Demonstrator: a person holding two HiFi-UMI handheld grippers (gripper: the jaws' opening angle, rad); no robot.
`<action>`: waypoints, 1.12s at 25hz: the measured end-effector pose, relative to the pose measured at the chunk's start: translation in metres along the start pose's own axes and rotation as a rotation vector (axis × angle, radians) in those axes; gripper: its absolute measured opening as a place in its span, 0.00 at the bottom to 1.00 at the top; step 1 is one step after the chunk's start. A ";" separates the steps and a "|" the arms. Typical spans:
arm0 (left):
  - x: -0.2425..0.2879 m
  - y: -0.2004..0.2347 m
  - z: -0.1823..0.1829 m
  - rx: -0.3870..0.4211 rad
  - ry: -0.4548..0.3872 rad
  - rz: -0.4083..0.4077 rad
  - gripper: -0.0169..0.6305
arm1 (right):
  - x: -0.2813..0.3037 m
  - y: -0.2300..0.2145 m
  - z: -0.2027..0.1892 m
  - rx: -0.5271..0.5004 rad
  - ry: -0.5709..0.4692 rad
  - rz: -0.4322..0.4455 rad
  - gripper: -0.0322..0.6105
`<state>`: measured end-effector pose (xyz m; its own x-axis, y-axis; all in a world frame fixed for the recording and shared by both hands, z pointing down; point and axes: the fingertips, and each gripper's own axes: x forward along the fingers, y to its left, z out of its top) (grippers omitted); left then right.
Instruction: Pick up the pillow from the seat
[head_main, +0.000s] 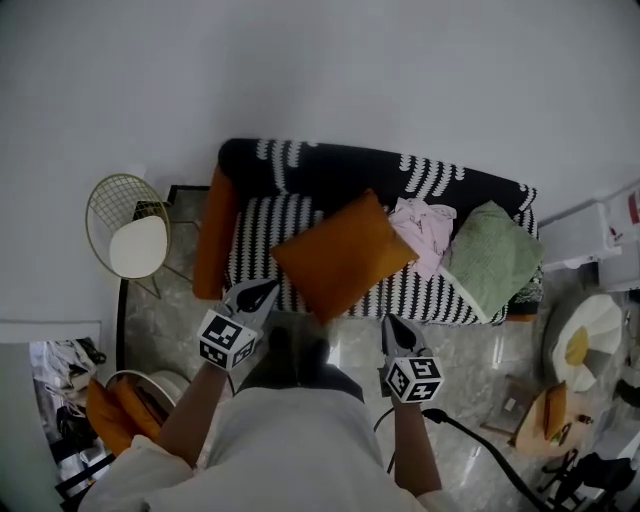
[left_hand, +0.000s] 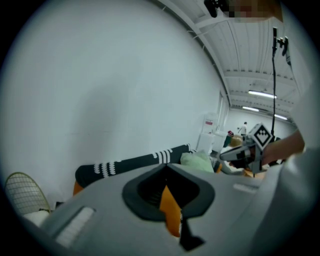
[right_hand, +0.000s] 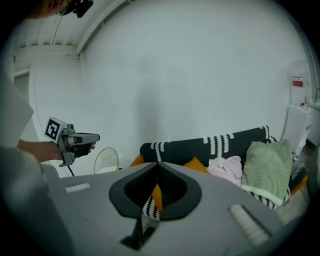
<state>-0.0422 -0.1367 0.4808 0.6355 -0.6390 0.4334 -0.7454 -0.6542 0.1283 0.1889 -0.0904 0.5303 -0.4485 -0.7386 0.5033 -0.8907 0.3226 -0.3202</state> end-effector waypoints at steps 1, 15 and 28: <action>0.002 0.005 0.000 0.001 0.004 -0.005 0.02 | 0.004 0.001 0.000 0.004 0.004 -0.003 0.06; 0.078 0.086 -0.024 0.100 0.103 -0.208 0.03 | 0.102 0.005 -0.011 0.108 -0.002 -0.100 0.08; 0.200 0.120 -0.089 0.109 0.251 -0.357 0.07 | 0.191 -0.063 -0.055 0.225 0.069 -0.189 0.12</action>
<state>-0.0227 -0.3073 0.6625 0.7706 -0.2566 0.5834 -0.4542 -0.8633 0.2203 0.1549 -0.2192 0.6908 -0.2871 -0.7286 0.6218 -0.9235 0.0381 -0.3818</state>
